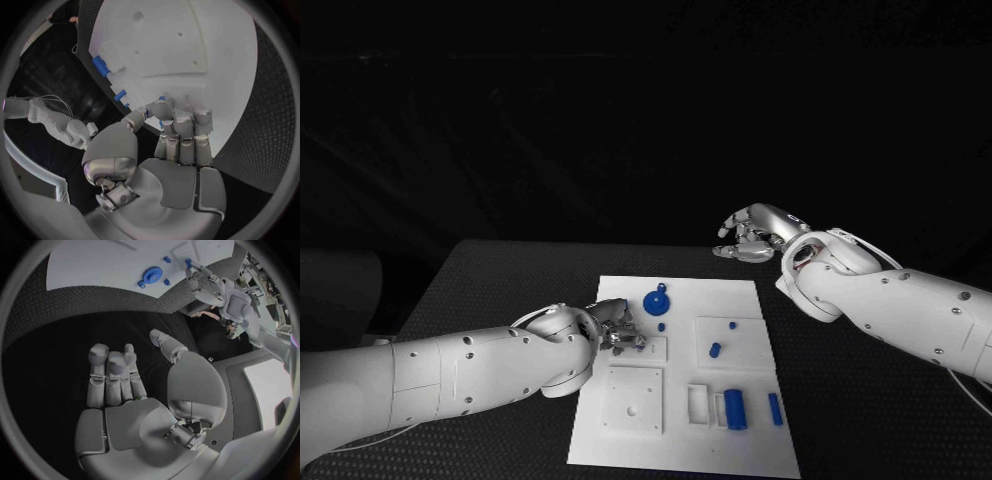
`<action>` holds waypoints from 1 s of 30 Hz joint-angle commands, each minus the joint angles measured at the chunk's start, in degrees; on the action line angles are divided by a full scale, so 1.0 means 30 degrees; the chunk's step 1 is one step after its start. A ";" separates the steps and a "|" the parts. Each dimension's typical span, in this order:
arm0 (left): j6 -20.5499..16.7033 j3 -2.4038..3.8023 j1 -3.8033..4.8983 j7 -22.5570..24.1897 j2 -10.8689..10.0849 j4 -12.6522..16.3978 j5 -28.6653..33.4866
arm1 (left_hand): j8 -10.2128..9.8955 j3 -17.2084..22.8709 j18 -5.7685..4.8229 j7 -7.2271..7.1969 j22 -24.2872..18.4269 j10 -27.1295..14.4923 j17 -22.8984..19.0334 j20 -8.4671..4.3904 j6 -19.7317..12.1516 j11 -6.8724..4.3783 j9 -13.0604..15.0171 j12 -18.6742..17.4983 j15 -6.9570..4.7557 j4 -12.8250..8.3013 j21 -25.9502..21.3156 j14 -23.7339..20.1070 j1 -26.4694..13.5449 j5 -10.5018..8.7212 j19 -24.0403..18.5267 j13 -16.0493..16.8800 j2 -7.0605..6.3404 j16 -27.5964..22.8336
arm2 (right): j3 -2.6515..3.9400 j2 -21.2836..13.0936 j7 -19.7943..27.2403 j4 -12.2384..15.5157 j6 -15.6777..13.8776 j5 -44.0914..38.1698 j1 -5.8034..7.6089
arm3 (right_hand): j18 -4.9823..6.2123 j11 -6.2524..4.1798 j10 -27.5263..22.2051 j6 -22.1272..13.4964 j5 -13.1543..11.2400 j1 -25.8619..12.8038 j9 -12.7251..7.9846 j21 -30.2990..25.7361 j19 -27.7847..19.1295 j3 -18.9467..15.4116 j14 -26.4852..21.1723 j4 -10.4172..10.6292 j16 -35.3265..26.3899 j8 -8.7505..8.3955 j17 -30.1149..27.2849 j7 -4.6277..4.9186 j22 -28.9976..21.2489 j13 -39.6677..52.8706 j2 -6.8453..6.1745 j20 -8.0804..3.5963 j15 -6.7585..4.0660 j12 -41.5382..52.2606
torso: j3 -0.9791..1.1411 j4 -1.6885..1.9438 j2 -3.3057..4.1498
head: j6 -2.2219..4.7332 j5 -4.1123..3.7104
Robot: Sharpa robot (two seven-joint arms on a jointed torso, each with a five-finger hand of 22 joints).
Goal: Assemble the parts on the task board
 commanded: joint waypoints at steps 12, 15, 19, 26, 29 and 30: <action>0.0919 0.0009 -0.0021 -0.0243 0.0106 -0.0158 -0.0435 | 0.0104 0.0123 0.0220 -0.1948 0.0382 -0.0371 -0.0091 -0.2311 0.2871 -0.0556 0.1901 0.0325 -0.1271 -0.0152 0.0201 0.0714 -0.0011 0.0011 0.0145 0.0081 0.0118 0.0288 | 0.0011 -0.0005 0.0126 0.0033 0.0316 -0.0003 0.0006 | 0.0915 -0.0031 -0.0153 -0.0023 0.0171 -0.0053 0.0022 -0.0102 -0.0055 -0.0075 -0.0090 0.0171 -0.0101 0.0054 -0.0014 0.0139 0.0032 -0.0055 0.0160 -0.0108 -0.0101 0.0151 | -0.0004 0.0005 0.0006 | -0.0115 0.0012; 0.0974 0.0009 -0.0032 -0.0269 0.0178 -0.0217 -0.0483 | 0.0124 0.0135 0.0231 -0.1961 0.0383 -0.0372 -0.0112 -0.2313 0.2897 -0.0568 0.1921 0.0397 -0.1283 -0.0179 0.0233 0.0714 0.0008 -0.0013 0.0146 0.0103 0.0074 0.0360 | 0.0011 -0.0013 0.0120 0.0034 0.0325 -0.0001 0.0006 | 0.0915 -0.0031 -0.0157 -0.0021 0.0209 -0.0060 0.0023 -0.0105 -0.0057 -0.0080 -0.0092 0.0184 -0.0102 0.0055 -0.0014 0.0139 0.0036 -0.0063 0.0167 -0.0108 -0.0101 0.0157 | -0.0003 0.0006 0.0003 | -0.0095 0.0014; 0.0970 0.0011 -0.0096 -0.0313 0.0244 -0.0259 -0.0585 | 0.0131 0.0140 0.0235 -0.1964 0.0382 -0.0377 -0.0124 -0.2313 0.2905 -0.0571 0.1929 0.0426 -0.1287 -0.0180 0.0247 0.0712 0.0012 -0.0025 0.0147 0.0110 0.0065 0.0390 | 0.0011 -0.0011 0.0124 0.0051 0.0334 0.0006 0.0006 | 0.0915 -0.0032 -0.0162 -0.0017 0.0251 -0.0071 0.0025 -0.0109 -0.0060 -0.0083 -0.0094 0.0201 -0.0102 0.0057 -0.0014 0.0137 0.0039 -0.0070 0.0178 -0.0109 -0.0102 0.0163 | -0.0007 0.0001 0.0005 | -0.0103 -0.0004; 0.0937 0.0012 -0.0123 -0.0344 0.0332 -0.0425 -0.0664 | 0.0173 0.0140 0.0255 -0.1988 0.0378 -0.0390 -0.0185 -0.2313 0.2950 -0.0593 0.1976 0.0593 -0.1313 -0.0129 0.0331 0.0708 0.0001 -0.0188 0.0167 0.0152 0.0064 0.0558 | 0.0011 -0.0016 0.0124 0.0049 0.0336 0.0026 0.0006 | 0.0915 -0.0034 -0.0166 -0.0003 0.0313 -0.0097 0.0030 -0.0112 -0.0061 -0.0097 -0.0095 0.0230 -0.0102 0.0064 -0.0013 0.0134 0.0046 -0.0083 0.0184 -0.0109 -0.0104 0.0174 | -0.0002 -0.0004 0.0002 | -0.0093 -0.0017; 0.0952 0.0012 -0.0123 -0.0359 0.0343 -0.0447 -0.0673 | 0.0187 0.0149 0.0268 -0.1995 0.0372 -0.0423 -0.0236 -0.2311 0.2954 -0.0603 0.1998 0.0670 -0.1323 -0.0086 0.0368 0.0685 0.0009 -0.0361 0.0161 0.0162 0.0046 0.0637 | 0.0011 -0.0013 0.0131 0.0053 0.0347 0.0047 0.0006 | 0.0915 -0.0036 -0.0167 0.0005 0.0337 -0.0108 0.0032 -0.0113 -0.0061 -0.0104 -0.0095 0.0241 -0.0101 0.0068 -0.0013 0.0133 0.0049 -0.0088 0.0186 -0.0109 -0.0105 0.0179 | -0.0007 0.0000 0.0000 | -0.0099 -0.0031; 0.1000 0.0012 -0.0123 -0.0366 0.0343 -0.0442 -0.0682 | 0.0198 0.0154 0.0276 -0.2001 0.0369 -0.0436 -0.0266 -0.2310 0.2961 -0.0607 0.2012 0.0714 -0.1329 -0.0058 0.0389 0.0673 0.0019 -0.0471 0.0159 0.0167 0.0035 0.0680 | 0.0011 -0.0013 0.0126 0.0051 0.0351 0.0050 0.0006 | 0.0915 -0.0037 -0.0168 0.0012 0.0357 -0.0116 0.0034 -0.0114 -0.0062 -0.0109 -0.0095 0.0249 -0.0101 0.0072 -0.0012 0.0131 0.0051 -0.0091 0.0187 -0.0109 -0.0106 0.0183 | -0.0007 -0.0001 0.0005 | -0.0108 -0.0031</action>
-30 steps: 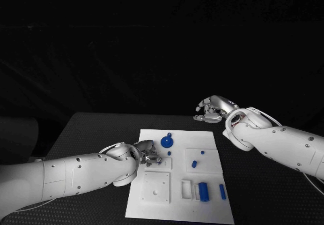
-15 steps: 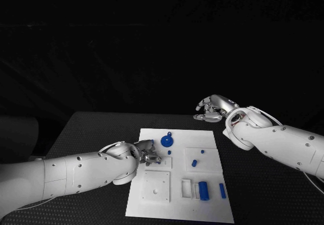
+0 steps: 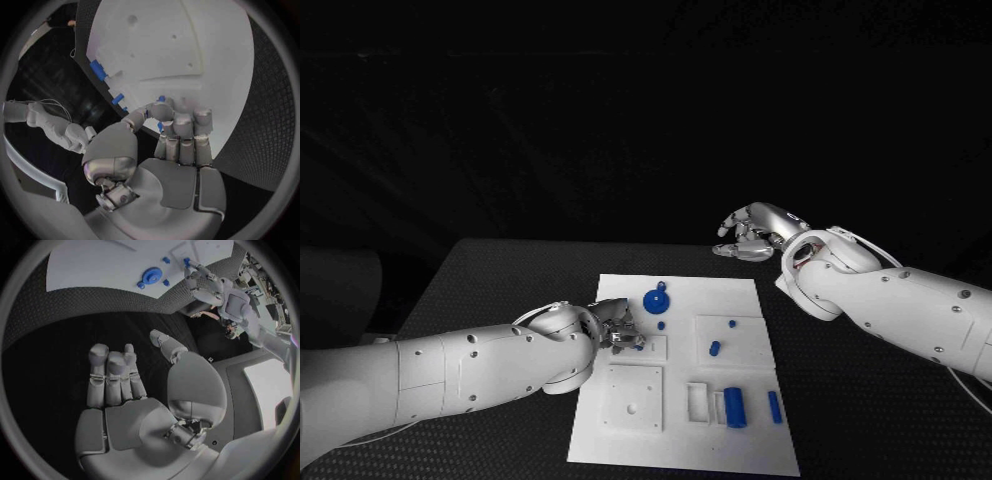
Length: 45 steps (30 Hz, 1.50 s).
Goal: Assemble the parts on the task board
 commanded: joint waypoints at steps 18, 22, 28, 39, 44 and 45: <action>0.1154 -0.0026 -0.0066 -0.0218 0.0008 0.0136 -0.0462 | 0.0347 0.0114 0.0312 -0.2072 0.0373 -0.0402 -0.0149 -0.2272 0.3234 -0.0597 0.0389 0.0732 -0.1326 -0.0058 0.0256 0.0685 0.0319 -0.0441 0.0047 0.0183 -0.0137 0.0728 | 0.0011 -0.0044 0.0079 0.0051 0.0293 0.0033 0.0005 | 0.0914 0.0026 -0.0121 0.0051 0.0359 -0.0114 0.0030 -0.0126 -0.0037 -0.0048 -0.0032 0.0221 -0.0103 0.0076 -0.0011 0.0086 0.0080 -0.0068 0.0124 -0.0148 -0.0046 0.0144 | -0.0005 0.0015 0.0002 | -0.0064 -0.0034; 0.1275 -0.0026 -0.0071 -0.0222 -0.0001 0.0164 -0.0508 | 0.0423 0.0083 0.0313 -0.2086 0.0369 -0.0396 -0.0177 -0.2260 0.3286 -0.0602 0.0427 0.0880 -0.1314 -0.0048 0.0287 0.0683 0.0359 -0.0549 0.0016 0.0212 -0.0176 0.0880 | 0.0011 -0.0029 0.0079 0.0046 0.0306 0.0035 0.0005 | 0.0914 0.0026 -0.0126 0.0052 0.0418 -0.0130 0.0031 -0.0129 -0.0039 -0.0058 -0.0033 0.0237 -0.0103 0.0076 -0.0010 0.0085 0.0085 -0.0078 0.0131 -0.0149 -0.0047 0.0151 | -0.0019 0.0013 0.0007 | -0.0065 -0.0015; 0.1676 -0.0026 -0.0082 -0.0255 -0.0005 0.0246 -0.0508 | 0.0541 0.0036 0.0314 -0.2116 0.0360 -0.0396 -0.0224 -0.2243 0.3368 -0.0623 0.0481 0.1093 -0.1314 0.0027 0.0320 0.0685 0.0374 -0.0691 -0.0024 0.0252 -0.0158 0.1091 | 0.0011 -0.0027 0.0070 0.0051 0.0304 0.0035 0.0005 | 0.0914 0.0025 -0.0133 0.0051 0.0500 -0.0141 0.0033 -0.0132 -0.0040 -0.0066 -0.0035 0.0254 -0.0103 0.0075 -0.0010 0.0084 0.0092 -0.0092 0.0143 -0.0152 -0.0048 0.0161 | -0.0005 0.0007 0.0007 | -0.0069 0.0004; 0.2560 -0.0024 -0.0099 -0.0345 -0.0021 0.0440 -0.0198 | 0.0728 0.0010 0.0309 -0.2157 0.0354 -0.0483 -0.0369 -0.2205 0.3416 -0.0667 0.0558 0.1447 -0.1326 0.0010 0.0377 0.0626 0.0274 -0.0154 -0.0138 0.0268 0.0169 0.1435 | 0.0011 -0.0009 0.0070 0.0029 0.0328 0.0035 0.0003 | 0.0914 0.0022 -0.0142 0.0058 0.0632 -0.0152 0.0038 -0.0139 -0.0043 -0.0072 -0.0040 0.0277 -0.0105 0.0078 -0.0010 0.0082 0.0103 -0.0113 0.0161 -0.0155 -0.0050 0.0178 | 0.0008 -0.0004 0.0006 | -0.0073 -0.0008; 0.2504 -0.0023 -0.0106 -0.0341 0.0014 0.0382 -0.0006 | 0.0731 0.0010 0.0309 -0.2159 0.0355 -0.0486 -0.0373 -0.2205 0.3415 -0.0665 0.0559 0.1452 -0.1327 0.0006 0.0379 0.0624 0.0269 -0.0142 -0.0139 0.0267 0.0178 0.1439 | 0.0011 0.0007 0.0075 0.0020 0.0328 0.0035 0.0003 | 0.0914 0.0022 -0.0143 0.0059 0.0639 -0.0152 0.0038 -0.0139 -0.0043 -0.0072 -0.0040 0.0279 -0.0105 0.0078 -0.0009 0.0081 0.0104 -0.0114 0.0162 -0.0155 -0.0050 0.0180 | 0.0001 0.0002 0.0007 | -0.0036 -0.0001; 0.2482 -0.0023 -0.0106 -0.0347 0.0019 0.0364 0.0001 | 0.0731 0.0010 0.0309 -0.2159 0.0355 -0.0486 -0.0373 -0.2205 0.3415 -0.0665 0.0559 0.1452 -0.1327 0.0006 0.0379 0.0624 0.0269 -0.0142 -0.0139 0.0267 0.0178 0.1439 | 0.0011 0.0011 0.0072 0.0015 0.0330 0.0035 0.0003 | 0.0914 0.0022 -0.0143 0.0059 0.0639 -0.0152 0.0038 -0.0139 -0.0043 -0.0072 -0.0040 0.0279 -0.0105 0.0078 -0.0009 0.0081 0.0104 -0.0114 0.0162 -0.0155 -0.0050 0.0180 | 0.0002 0.0003 0.0009 | -0.0035 -0.0003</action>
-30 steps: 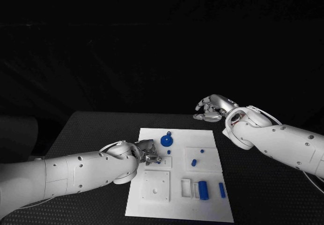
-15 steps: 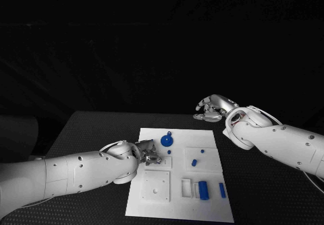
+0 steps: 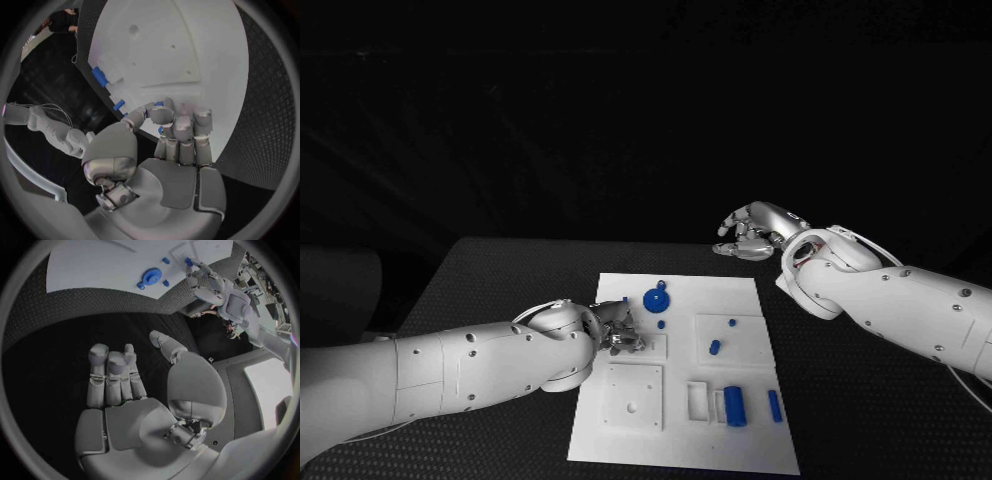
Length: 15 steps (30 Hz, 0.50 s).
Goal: Assemble the parts on the task board
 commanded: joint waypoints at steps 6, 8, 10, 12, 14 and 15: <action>0.1004 -0.0118 -0.0163 -0.0024 0.0181 -0.0066 0.0425 | 0.0036 -0.0044 0.0299 -0.2144 0.0347 -0.0613 -0.0120 -0.2182 0.3348 -0.0614 -0.0020 0.0174 -0.1266 -0.0031 0.0112 0.0488 -0.0124 0.0308 -0.0197 -0.0028 0.0716 0.0133 | 0.0010 0.0040 0.0091 -0.0014 0.0217 -0.0038 0.0002 | 0.0913 0.0017 -0.0148 0.0029 0.0164 -0.0075 0.0033 -0.0064 0.0047 -0.0017 -0.0041 0.0128 -0.0105 0.0086 -0.0010 0.0113 0.0114 -0.0032 0.0098 -0.0144 -0.0054 0.0114 | -0.0013 0.0004 0.0006 | 0.0086 -0.0020; 0.0995 -0.0115 -0.0163 -0.0018 0.0223 -0.0090 0.0427 | 0.0042 -0.0039 0.0303 -0.2145 0.0346 -0.0627 -0.0145 -0.2182 0.3334 -0.0616 -0.0020 0.0188 -0.1271 -0.0039 0.0119 0.0475 -0.0172 0.0298 -0.0200 -0.0041 0.0773 0.0149 | 0.0010 0.0055 0.0091 -0.0026 0.0219 -0.0038 0.0002 | 0.0913 0.0016 -0.0149 0.0035 0.0188 -0.0078 0.0035 -0.0065 0.0047 -0.0018 -0.0041 0.0133 -0.0105 0.0088 -0.0009 0.0112 0.0116 -0.0036 0.0101 -0.0144 -0.0055 0.0118 | -0.0016 0.0005 0.0003 | 0.0083 -0.0018; 0.0958 -0.0113 -0.0163 -0.0035 0.0249 -0.0114 0.0478 | 0.0048 -0.0034 0.0305 -0.2145 0.0344 -0.0639 -0.0168 -0.2182 0.3324 -0.0617 -0.0019 0.0203 -0.1275 -0.0047 0.0125 0.0466 -0.0219 0.0291 -0.0205 -0.0054 0.0818 0.0164 | 0.0010 0.0071 0.0097 -0.0034 0.0219 -0.0038 0.0002 | 0.0913 0.0015 -0.0149 0.0038 0.0202 -0.0078 0.0036 -0.0065 0.0047 -0.0019 -0.0041 0.0135 -0.0105 0.0090 -0.0009 0.0111 0.0117 -0.0038 0.0103 -0.0145 -0.0056 0.0120 | -0.0012 0.0003 0.0004 | 0.0084 -0.0020; 0.0982 -0.0109 -0.0163 -0.0037 0.0258 -0.0130 0.0486 | 0.0054 -0.0025 0.0308 -0.2147 0.0341 -0.0647 -0.0189 -0.2183 0.3316 -0.0621 -0.0018 0.0215 -0.1279 -0.0054 0.0130 0.0460 -0.0254 0.0283 -0.0206 -0.0066 0.0862 0.0178 | 0.0010 0.0082 0.0099 -0.0032 0.0221 -0.0038 0.0002 | 0.0913 0.0014 -0.0150 0.0043 0.0216 -0.0078 0.0038 -0.0066 0.0047 -0.0018 -0.0040 0.0137 -0.0104 0.0093 -0.0009 0.0110 0.0118 -0.0040 0.0106 -0.0145 -0.0057 0.0123 | -0.0011 0.0003 0.0004 | 0.0095 -0.0021; 0.1026 -0.0094 -0.0161 -0.0044 0.0262 -0.0148 0.0621 | 0.0061 -0.0017 0.0312 -0.2150 0.0340 -0.0656 -0.0207 -0.2184 0.3312 -0.0625 -0.0017 0.0225 -0.1284 -0.0060 0.0135 0.0457 -0.0285 0.0269 -0.0206 -0.0077 0.0898 0.0192 | 0.0010 0.0093 0.0102 -0.0045 0.0230 -0.0038 0.0000 | 0.0913 0.0014 -0.0150 0.0046 0.0226 -0.0076 0.0039 -0.0067 0.0047 -0.0017 -0.0040 0.0137 -0.0104 0.0095 -0.0009 0.0109 0.0119 -0.0042 0.0108 -0.0145 -0.0058 0.0125 | -0.0015 -0.0010 0.0008 | 0.0068 -0.0029; 0.1077 -0.0089 -0.0160 -0.0048 0.0271 -0.0163 0.0632 | 0.0063 -0.0014 0.0313 -0.2150 0.0339 -0.0658 -0.0213 -0.2185 0.3309 -0.0626 -0.0017 0.0228 -0.1285 -0.0064 0.0137 0.0456 -0.0293 0.0265 -0.0205 -0.0081 0.0909 0.0196 | 0.0010 0.0093 0.0104 -0.0047 0.0241 -0.0038 0.0000 | 0.0913 0.0013 -0.0150 0.0048 0.0232 -0.0076 0.0040 -0.0067 0.0047 -0.0017 -0.0040 0.0138 -0.0104 0.0096 -0.0009 0.0108 0.0120 -0.0043 0.0110 -0.0146 -0.0058 0.0126 | -0.0012 -0.0008 0.0006 | 0.0061 -0.0033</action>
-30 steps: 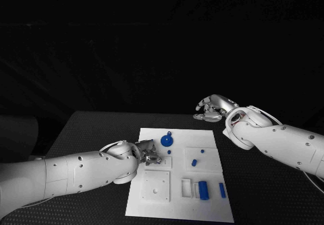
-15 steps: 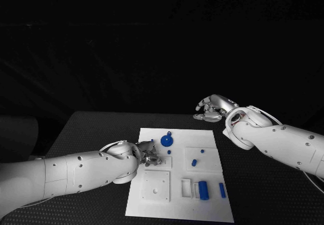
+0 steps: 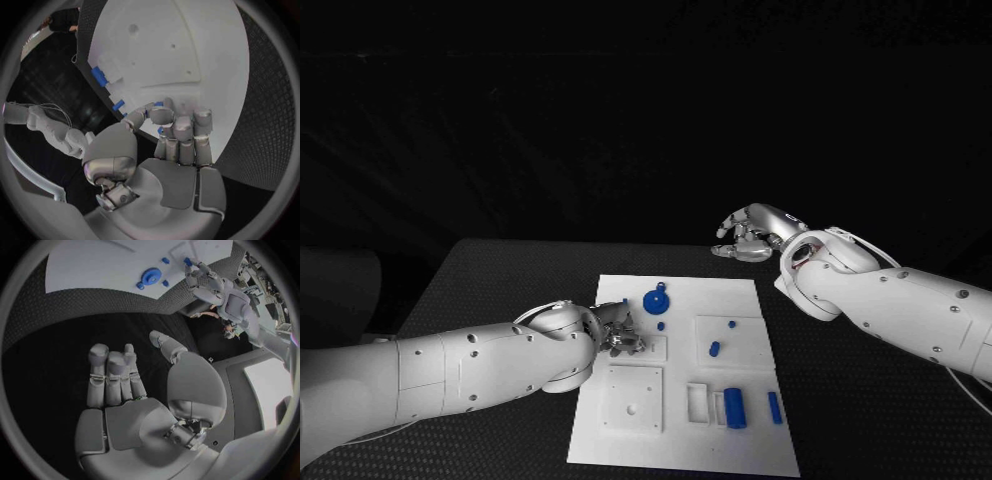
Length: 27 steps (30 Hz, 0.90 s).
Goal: Assemble the parts on the task board
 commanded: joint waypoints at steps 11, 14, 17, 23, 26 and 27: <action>0.2378 -0.0043 -0.0145 -0.0303 0.0332 -0.0114 0.0920 | -0.0032 0.0092 0.0328 -0.2107 0.0340 -0.0680 -0.0089 -0.2261 0.3226 -0.0643 -0.0034 0.0092 -0.1300 -0.0125 0.0086 0.0443 0.0196 -0.0057 -0.0133 -0.0060 0.0432 0.0155 | 0.0010 0.0040 0.0088 -0.0039 0.0364 -0.0043 0.0001 | 0.0914 0.0006 -0.0151 0.0024 0.0119 -0.0048 0.0028 -0.0068 -0.0007 -0.0005 -0.0038 0.0130 -0.0102 0.0102 -0.0008 0.0126 0.0127 -0.0033 0.0131 -0.0114 -0.0064 0.0138 | 0.0008 -0.0017 0.0006 | -0.0056 -0.0045; 0.3229 0.0019 -0.0134 -0.0460 0.0480 -0.0202 0.1012 | -0.0031 0.0113 0.0331 -0.2105 0.0338 -0.0692 -0.0122 -0.2260 0.3203 -0.0640 -0.0035 0.0101 -0.1304 -0.0156 0.0090 0.0428 0.0181 -0.0108 -0.0142 -0.0082 0.0444 0.0165 | 0.0010 0.0053 0.0084 -0.0054 0.0412 -0.0043 0.0001 | 0.0914 0.0005 -0.0150 0.0025 0.0128 -0.0034 0.0029 -0.0068 -0.0006 -0.0001 -0.0037 0.0124 -0.0102 0.0102 -0.0007 0.0125 0.0129 -0.0036 0.0135 -0.0115 -0.0066 0.0142 | 0.0017 -0.0009 0.0000 | -0.0074 -0.0076; 0.3504 0.0048 -0.0108 -0.0544 0.0601 -0.0325 0.1142 | -0.0034 0.0133 0.0330 -0.2097 0.0336 -0.0706 -0.0153 -0.2255 0.3178 -0.0632 -0.0038 0.0104 -0.1303 -0.0173 0.0090 0.0407 0.0163 -0.0147 -0.0158 -0.0105 0.0474 0.0169 | 0.0010 0.0086 0.0077 -0.0083 0.0460 -0.0043 0.0001 | 0.0914 0.0004 -0.0150 0.0025 0.0134 -0.0028 0.0029 -0.0068 -0.0006 0.0001 -0.0036 0.0120 -0.0101 0.0102 -0.0007 0.0124 0.0130 -0.0038 0.0134 -0.0116 -0.0066 0.0145 | 0.0017 -0.0003 0.0004 | -0.0071 -0.0085; 0.3608 0.0090 -0.0049 -0.0629 0.0744 -0.0601 0.1873 | -0.0026 0.0148 0.0322 -0.2082 0.0330 -0.0718 -0.0213 -0.2241 0.3151 -0.0613 -0.0039 0.0117 -0.1292 -0.0168 0.0089 0.0373 0.0091 -0.0207 -0.0185 -0.0150 0.0544 0.0185 | 0.0009 0.0139 0.0082 -0.0140 0.0504 -0.0043 -0.0001 | 0.0914 0.0001 -0.0151 0.0025 0.0199 0.0002 0.0031 -0.0069 -0.0005 0.0012 -0.0035 0.0105 -0.0100 0.0102 -0.0006 0.0122 0.0137 -0.0048 0.0142 -0.0119 -0.0069 0.0156 | 0.0032 0.0001 0.0000 | -0.0059 -0.0087; 0.3711 0.0099 -0.0020 -0.0641 0.0799 -0.0691 0.1922 | -0.0017 0.0144 0.0318 -0.2077 0.0329 -0.0719 -0.0238 -0.2235 0.3149 -0.0607 -0.0037 0.0127 -0.1287 -0.0158 0.0093 0.0364 0.0041 -0.0216 -0.0192 -0.0168 0.0586 0.0197 | 0.0009 0.0155 0.0081 -0.0160 0.0522 -0.0043 -0.0001 | 0.0914 0.0000 -0.0152 0.0021 0.0261 0.0039 0.0032 -0.0071 -0.0006 0.0027 -0.0036 0.0084 -0.0099 0.0099 -0.0005 0.0120 0.0142 -0.0057 0.0151 -0.0122 -0.0071 0.0167 | 0.0036 -0.0001 0.0000 | -0.0050 -0.0104; 0.3698 0.0103 -0.0009 -0.0643 0.0809 -0.0709 0.1940 | -0.0015 0.0139 0.0316 -0.2075 0.0328 -0.0718 -0.0246 -0.2232 0.3147 -0.0602 -0.0037 0.0132 -0.1286 -0.0156 0.0094 0.0361 0.0020 -0.0223 -0.0196 -0.0175 0.0594 0.0203 | 0.0009 0.0161 0.0082 -0.0164 0.0526 -0.0043 -0.0001 | 0.0914 0.0000 -0.0153 0.0022 0.0275 0.0049 0.0032 -0.0072 -0.0005 0.0030 -0.0036 0.0078 -0.0099 0.0099 -0.0005 0.0120 0.0144 -0.0060 0.0155 -0.0123 -0.0072 0.0170 | 0.0028 -0.0001 0.0004 | -0.0048 -0.0102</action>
